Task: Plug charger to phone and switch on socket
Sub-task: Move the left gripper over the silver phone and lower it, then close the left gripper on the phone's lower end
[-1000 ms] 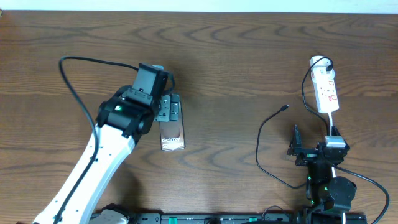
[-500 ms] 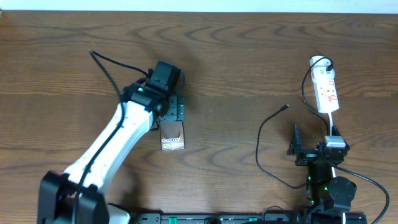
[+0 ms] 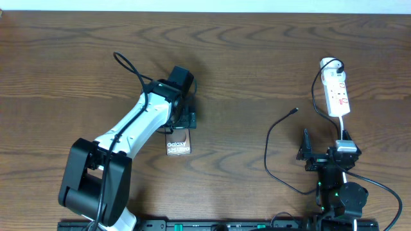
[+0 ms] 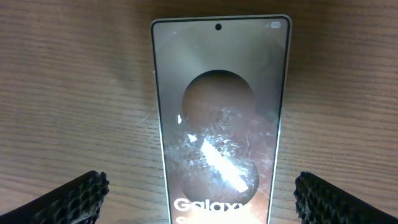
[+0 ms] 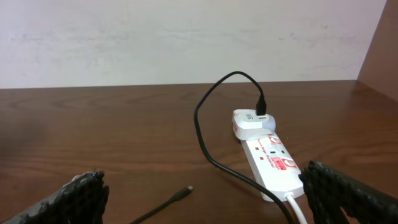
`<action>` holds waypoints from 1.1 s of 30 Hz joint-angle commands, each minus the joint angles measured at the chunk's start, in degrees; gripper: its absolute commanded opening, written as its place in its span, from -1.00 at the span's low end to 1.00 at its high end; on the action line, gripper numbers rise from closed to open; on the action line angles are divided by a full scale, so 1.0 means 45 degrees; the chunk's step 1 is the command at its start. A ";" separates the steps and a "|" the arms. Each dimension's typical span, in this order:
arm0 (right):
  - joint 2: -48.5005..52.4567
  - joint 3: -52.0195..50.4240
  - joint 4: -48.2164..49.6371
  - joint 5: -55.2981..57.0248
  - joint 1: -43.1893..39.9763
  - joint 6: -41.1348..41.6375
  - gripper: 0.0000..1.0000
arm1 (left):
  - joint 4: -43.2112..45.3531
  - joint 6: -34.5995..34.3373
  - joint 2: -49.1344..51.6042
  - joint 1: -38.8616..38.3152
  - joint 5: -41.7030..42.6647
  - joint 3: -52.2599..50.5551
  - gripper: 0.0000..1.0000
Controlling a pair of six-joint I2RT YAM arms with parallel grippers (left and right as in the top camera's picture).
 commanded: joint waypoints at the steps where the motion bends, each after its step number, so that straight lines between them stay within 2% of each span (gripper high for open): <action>1: -0.0078 -0.0015 -0.0039 0.0019 -0.0010 -0.0146 0.99 | -0.0039 0.0015 -0.0019 0.0029 0.0355 0.0189 0.96; 6: -0.0078 -0.0015 -0.0039 0.0019 -0.0010 -0.0146 0.98 | 0.0034 0.0010 0.0073 0.0194 0.0942 0.0121 0.96; 33: -0.0078 -0.0015 -0.0039 0.0019 -0.0010 -0.0146 0.99 | 0.0491 0.0068 0.1525 0.0214 0.0787 0.0092 0.96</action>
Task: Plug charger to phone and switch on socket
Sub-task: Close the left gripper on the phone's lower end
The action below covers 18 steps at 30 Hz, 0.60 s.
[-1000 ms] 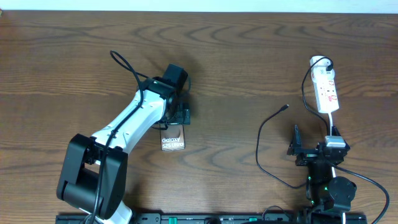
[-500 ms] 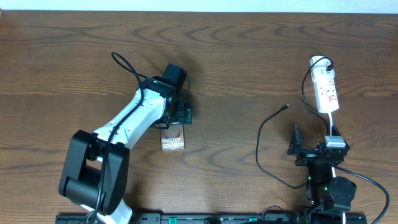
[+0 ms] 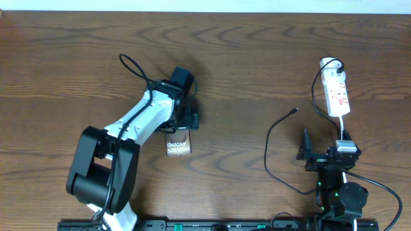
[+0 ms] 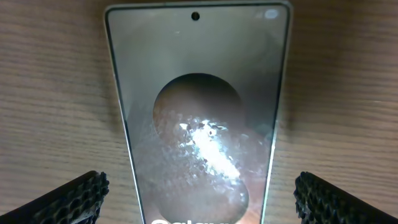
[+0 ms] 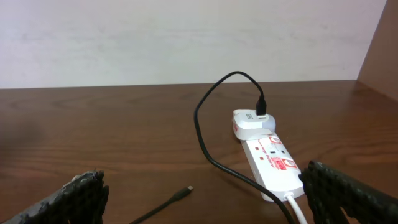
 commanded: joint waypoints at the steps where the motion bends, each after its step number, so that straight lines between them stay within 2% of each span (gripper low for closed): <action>1: -0.0078 -0.0015 -0.0044 0.0019 -0.0010 -0.0141 0.99 | -0.0044 0.0039 0.0583 0.0068 -0.0117 0.0092 0.96; 18: -0.0078 -0.0015 -0.0044 0.0019 -0.0010 -0.0141 0.98 | 0.0330 0.0408 0.0865 0.0068 0.0287 -0.0423 0.96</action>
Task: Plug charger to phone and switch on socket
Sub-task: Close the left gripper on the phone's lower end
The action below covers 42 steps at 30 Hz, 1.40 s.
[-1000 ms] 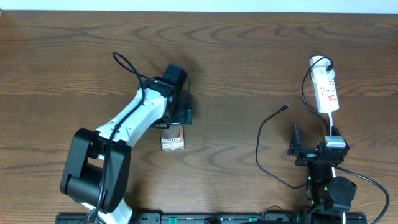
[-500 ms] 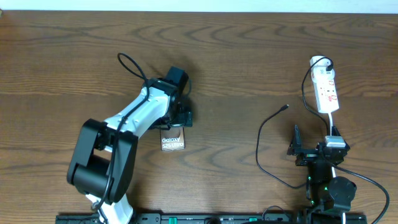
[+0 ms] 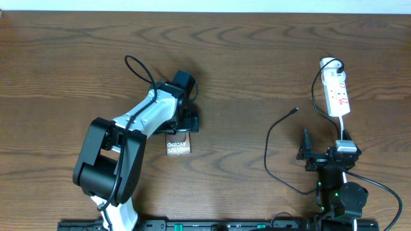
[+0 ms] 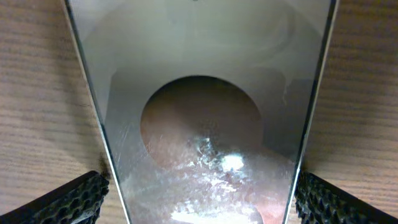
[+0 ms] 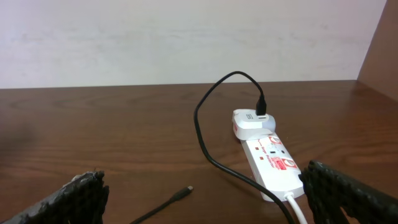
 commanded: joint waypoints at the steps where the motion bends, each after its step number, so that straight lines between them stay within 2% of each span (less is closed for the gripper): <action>1: -0.0078 -0.0015 -0.0039 0.0019 -0.0010 -0.0146 0.98 | 0.0189 0.0257 0.0039 0.0068 0.0257 -0.0432 0.96; 20: -0.0078 -0.0015 -0.0039 0.0019 -0.0010 -0.0146 0.98 | 0.0704 0.0257 0.0039 0.0068 0.0253 -0.0729 0.99; 32: -0.0078 -0.0015 -0.0044 0.0019 -0.0010 -0.0146 0.98 | 0.0806 0.0257 0.0039 0.0068 0.0253 -0.0729 0.74; 38: -0.0078 -0.0015 -0.0039 0.0019 -0.0010 -0.0146 0.98 | 0.0903 0.0257 0.0039 0.0068 0.0248 -0.0729 0.56; 39: -0.0078 -0.0015 -0.0039 0.0019 -0.0010 -0.0146 0.99 | 0.0928 0.0257 0.0039 0.0068 0.0253 -0.0729 0.47; 42: -0.0078 -0.0015 -0.0039 0.0019 -0.0010 -0.0146 0.98 | 0.0933 0.0257 0.0039 0.0068 0.0253 -0.0729 0.43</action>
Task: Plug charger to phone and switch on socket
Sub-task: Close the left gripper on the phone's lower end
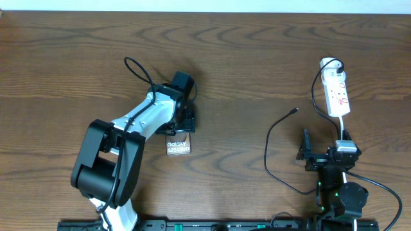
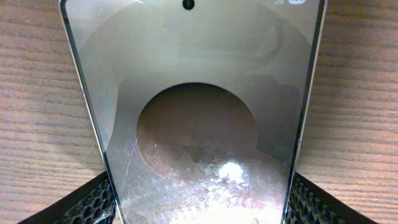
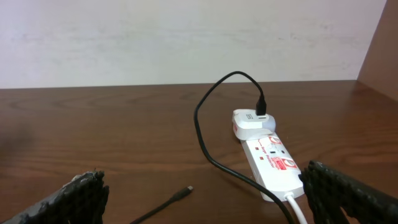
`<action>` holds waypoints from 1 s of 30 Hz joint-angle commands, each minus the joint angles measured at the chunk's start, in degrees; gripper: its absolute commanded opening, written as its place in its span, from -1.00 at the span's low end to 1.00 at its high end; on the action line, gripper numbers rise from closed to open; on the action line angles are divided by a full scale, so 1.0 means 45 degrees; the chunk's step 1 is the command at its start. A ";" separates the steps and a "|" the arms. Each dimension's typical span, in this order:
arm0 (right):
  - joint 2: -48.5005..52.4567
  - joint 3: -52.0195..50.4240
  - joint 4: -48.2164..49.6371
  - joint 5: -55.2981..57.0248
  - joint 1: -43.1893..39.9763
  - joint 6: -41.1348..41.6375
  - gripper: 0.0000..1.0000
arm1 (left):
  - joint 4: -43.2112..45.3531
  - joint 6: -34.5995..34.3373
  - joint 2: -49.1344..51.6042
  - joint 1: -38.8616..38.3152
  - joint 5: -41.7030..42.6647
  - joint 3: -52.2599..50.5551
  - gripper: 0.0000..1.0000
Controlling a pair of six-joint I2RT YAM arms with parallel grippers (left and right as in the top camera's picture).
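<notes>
The phone (image 1: pixel 179 145) lies face up on the wooden table, left of centre; its lit screen (image 2: pixel 196 112) fills the left wrist view. My left gripper (image 1: pixel 182 122) is down over the phone's upper half, and its fingers (image 2: pixel 93 202) press against both long edges, shut on it. The black cable's free plug (image 1: pixel 295 110) lies bare on the wood (image 3: pixel 188 188). Its other end goes into the white charger (image 3: pixel 252 122) plugged into the power strip (image 1: pixel 336 95). My right gripper (image 3: pixel 208 193) stands open at the front right, nothing between its fingers.
The cable loops (image 1: pixel 273 151) across the table between the plug and my right arm's base (image 1: pixel 340 192). A white lead (image 3: pixel 295 208) runs from the strip toward the front. A brown side panel (image 3: pixel 379 56) rises at the far right.
My left gripper's fingers have come inward against the phone's sides, and more of the phone's top edge with its camera hole shows. The right arm, cable and strip are unchanged.
First my left gripper hung open above the phone with wide gaps on both sides. It was then lower and closer, the phone filling more of the view, then lower still with fingers beside its edges. Now they grip it. The right arm stayed still.
</notes>
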 commanded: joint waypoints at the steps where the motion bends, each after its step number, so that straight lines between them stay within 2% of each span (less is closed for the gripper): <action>1: -0.0078 -0.0015 -0.0039 0.0019 -0.0010 -0.0141 0.99 | 0.0180 0.0024 0.0243 0.0019 0.0073 -0.0311 0.43; 24: -0.0078 -0.0015 -0.0039 0.0019 -0.0010 -0.0141 0.98 | -0.0427 0.0019 0.0019 0.0019 0.0092 0.0272 0.32; 30: -0.0078 -0.0015 -0.0039 0.0019 -0.0010 -0.0141 0.99 | -0.0491 0.0024 -0.0185 0.0019 0.0763 0.0301 0.32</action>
